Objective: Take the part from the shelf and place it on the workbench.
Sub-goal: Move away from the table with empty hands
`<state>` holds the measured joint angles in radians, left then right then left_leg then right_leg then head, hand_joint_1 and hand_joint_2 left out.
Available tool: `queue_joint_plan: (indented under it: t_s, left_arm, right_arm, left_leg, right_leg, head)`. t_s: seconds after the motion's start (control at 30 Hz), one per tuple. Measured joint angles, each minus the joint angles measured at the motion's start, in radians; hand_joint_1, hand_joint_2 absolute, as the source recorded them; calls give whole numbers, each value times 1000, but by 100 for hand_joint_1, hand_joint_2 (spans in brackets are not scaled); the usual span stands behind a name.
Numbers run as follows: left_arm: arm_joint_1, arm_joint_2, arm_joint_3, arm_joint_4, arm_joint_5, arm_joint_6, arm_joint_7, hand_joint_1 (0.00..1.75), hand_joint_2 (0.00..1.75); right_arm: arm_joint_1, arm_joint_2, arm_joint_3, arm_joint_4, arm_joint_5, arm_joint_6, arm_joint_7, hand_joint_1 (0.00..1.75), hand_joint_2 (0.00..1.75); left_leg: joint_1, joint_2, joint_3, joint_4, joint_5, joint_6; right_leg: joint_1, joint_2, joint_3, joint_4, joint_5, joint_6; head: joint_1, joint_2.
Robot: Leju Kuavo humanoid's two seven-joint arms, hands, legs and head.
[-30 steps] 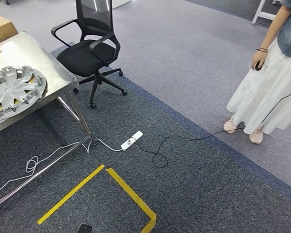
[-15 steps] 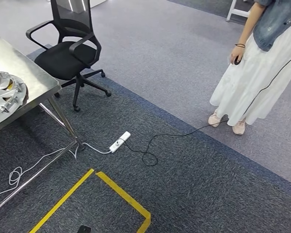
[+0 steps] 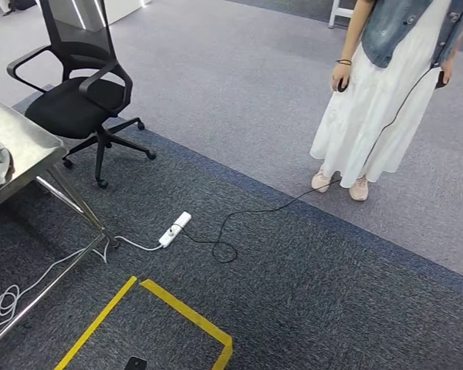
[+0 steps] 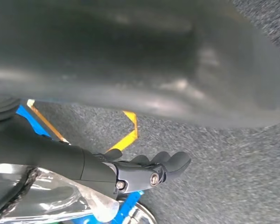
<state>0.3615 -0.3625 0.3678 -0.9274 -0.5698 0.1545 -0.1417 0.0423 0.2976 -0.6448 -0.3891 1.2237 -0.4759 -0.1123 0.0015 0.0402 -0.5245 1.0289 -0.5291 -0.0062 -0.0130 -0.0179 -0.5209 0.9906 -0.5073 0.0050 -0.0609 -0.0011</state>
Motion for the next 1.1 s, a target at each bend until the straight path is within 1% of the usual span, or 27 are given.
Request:
queue_joint_plan:
  t_s: [0.03, 0.1, 0.13, 0.17, 0.2, 0.23, 0.27, 0.3, 0.33, 0.37, 0.43, 0.47, 0.5, 0.53, 0.6, 0.63, 0.67, 0.7, 0.73, 0.77, 0.8, 0.83, 0.87, 0.93, 1.0, 1.03, 1.1]
  left_arm:
    - [2, 0, -1, 0, 2, 0, 1, 0, 0]
    - [5, 0, -2, 0, 6, 0, 6, 0, 0]
    - [7, 0, -3, 0, 7, -1, 8, 0, 0]
    - [8, 0, -4, 0, 7, -1, 10, 0, 0]
    - [9, 0, -4, 0, 6, -2, 11, 0, 0]
    - [9, 0, -4, 0, 4, -2, 10, 0, 0]
    - [9, 0, -4, 0, 2, -3, 8, 0, 0]
    - [9, 0, -4, 0, 0, -3, 7, 0, 0]
    - [8, 1, -4, 0, -1, -4, 6, 0, 0]
    - [7, 1, -3, 0, -1, -4, 4, 0, 0]
    - [5, 1, -2, 0, -2, -6, -4, 0, 0]
    - [3, 1, -2, 0, -2, -7, -9, 0, 0]
    - [2, 1, -1, 0, -3, -8, -15, 0, 0]
    - [1, 0, 0, 0, -5, -10, -20, 0, 0]
    - [0, 1, 2, 0, -10, -13, -28, 0, 0]
    - [0, 1, 3, 0, -13, -15, -31, 0, 0]
    - [-1, 1, 4, 0, -16, -16, -33, 0, 0]
    - [-2, 1, 5, 0, -19, -17, -36, 0, 0]
    - [-3, 1, 5, 0, -20, -17, -37, 0, 0]
    - [-3, 1, 6, 0, -21, -16, -39, 0, 0]
    - [-4, 1, 6, 0, -22, -15, -41, 0, 0]
    - [-5, 1, 6, 0, -23, -12, -44, 0, 0]
    - [-6, 1, 6, 0, -24, -9, -46, 0, 0]
    - [-8, 1, 6, 0, -26, -4, -53, 0, 0]
    - [-9, 1, 6, 0, -30, -2, -58, 0, 0]
    - [-9, 1, 6, 0, -31, 0, -59, 0, 0]
    - [-9, 1, 6, 1, -33, 2, -60, 0, 0]
  right_arm:
    - [0, 0, -1, 0, 0, 1, 0, 0, 0]
    - [0, 0, -3, 0, 1, 6, -1, 0, 0]
    - [1, 0, -4, 0, 2, 9, -2, 0, 0]
    - [2, 0, -5, 0, 2, 12, 0, 0, 0]
    - [3, 0, -6, 0, 4, 15, 3, 0, 0]
    - [3, 0, -7, 0, 6, 18, 6, 0, 0]
    - [3, 0, -7, 0, 7, 21, 11, 0, 0]
    - [3, 0, -7, 0, 8, 23, 15, 0, 0]
    - [2, 0, -7, 0, 9, 24, 17, 0, 0]
    - [2, 0, -7, 0, 10, 24, 19, 0, 0]
    - [5, 0, -8, 0, 13, 26, 24, 0, 0]
    - [7, 0, -8, 0, 14, 26, 26, 0, 0]
    - [8, 0, -8, 0, 14, 27, 27, 0, 0]
    - [8, 0, -8, 0, 14, 27, 26, 0, 0]
    - [6, 0, -9, 0, 13, 29, 20, 0, 0]
    - [6, 0, -11, 0, 12, 31, 15, 0, 0]
    - [7, 0, -13, 0, 11, 33, 11, 0, 0]
    - [8, 0, -16, 0, 10, 35, 9, 0, 0]
    - [9, 0, -18, 0, 9, 36, 7, 0, 0]
    - [9, 0, -21, -1, 9, 36, 7, 0, 0]
    - [9, 0, -23, -1, 9, 36, 8, 0, 0]
    - [8, 0, -24, -2, 11, 37, 10, 0, 0]
    - [7, 0, -26, -2, 13, 37, 12, 0, 0]
    - [9, 0, -30, -3, 17, 38, 17, 0, 0]
    - [12, 0, -34, -5, 19, 41, 18, 0, 0]
    - [12, 0, -36, -7, 20, 42, 16, 0, 0]
    - [12, 0, -39, -10, 21, 44, 11, 0, 0]
  left_leg:
    - [2, -13, -20, 49, -33, -4]
    - [2, -27, -78, 187, -101, -7]
    - [2, -29, -101, 240, -117, -6]
    - [2, -29, -111, 258, -111, -5]
    - [2, -31, -102, 236, -85, -2]
    - [2, -37, -79, 178, -45, 2]
    - [2, -52, -50, 107, -5, 7]
    - [2, -67, -23, 42, 23, 11]
    - [2, -80, -6, -2, 36, 13]
    - [1, -88, 0, -22, 37, 15]
    - [-1, -81, 2, -33, 37, 20]
    - [0, -75, 3, -39, 39, 25]
    - [1, -67, 5, -44, 42, 31]
    - [3, -58, 6, -49, 45, 36]
    - [1, -38, 5, -49, 45, 41]
    - [0, -28, 5, -49, 44, 42]
    - [0, -19, 4, -48, 44, 41]
    - [0, -11, 4, -48, 43, 40]
    - [0, -5, 6, -47, 42, 38]
    - [0, 1, 7, -45, 39, 35]
    - [-2, 6, 8, -41, 36, 30]
    - [-4, 9, 9, -38, 33, 24]
    - [-5, 12, 10, -36, 31, 19]
    - [-4, 16, 13, -36, 30, 10]
    - [0, 3, 7, -15, 10, -1]
    - [1, -8, -8, 23, -17, -6]
    - [2, -26, -63, 155, -88, -11]
  right_leg:
    - [-1, 6, 2, -1, 3, -5]
    - [1, 19, -1, 0, 5, -8]
    - [2, 27, -1, 0, 5, -9]
    - [3, 35, 0, 0, 5, -9]
    - [4, 44, 1, 0, 4, -9]
    - [4, 54, 4, 0, 4, -9]
    - [4, 63, 2, 0, 4, -8]
    - [5, 73, 2, 2, 2, -6]
    - [5, 80, -1, 4, 2, -1]
    - [4, 86, -6, 5, 2, 4]
    - [0, 95, -15, 5, 3, 17]
    - [-1, 88, -20, 11, -2, 22]
    - [0, 75, -32, 31, -17, 26]
    - [0, 59, -51, 73, -45, 29]
    - [1, 34, -114, 202, -114, 35]
    - [1, 30, -141, 259, -136, 38]
    - [0, 28, -153, 285, -137, 41]
    - [-1, 25, -145, 271, -120, 42]
    - [-2, 19, -116, 218, -87, 43]
    - [-2, 5, -76, 142, -54, 42]
    - [-1, -6, -42, 75, -29, 40]
    - [0, -14, -17, 28, -14, 35]
    - [2, -18, -8, 7, -10, 29]
    - [5, -8, -11, 6, -7, 14]
    - [4, -1, -7, 3, -2, 1]
    - [2, 4, -4, 1, 1, -4]
    - [3, 16, -3, 2, 4, -9]
  head:
    - [-2, 0]
    - [-6, 0]
    - [-7, 0]
    - [-7, 0]
    - [-7, 0]
    - [-7, 0]
    - [-7, 0]
    - [-7, 0]
    - [-6, 0]
    - [-6, 0]
    - [-5, 0]
    - [-5, 0]
    - [-3, 0]
    - [0, 0]
    - [5, 0]
    - [5, 0]
    - [5, 0]
    - [5, 0]
    - [5, 0]
    - [5, 0]
    - [6, 0]
    - [4, 0]
    - [4, 0]
    - [2, 0]
    - [-1, 0]
    - [-2, 0]
    - [-6, 0]
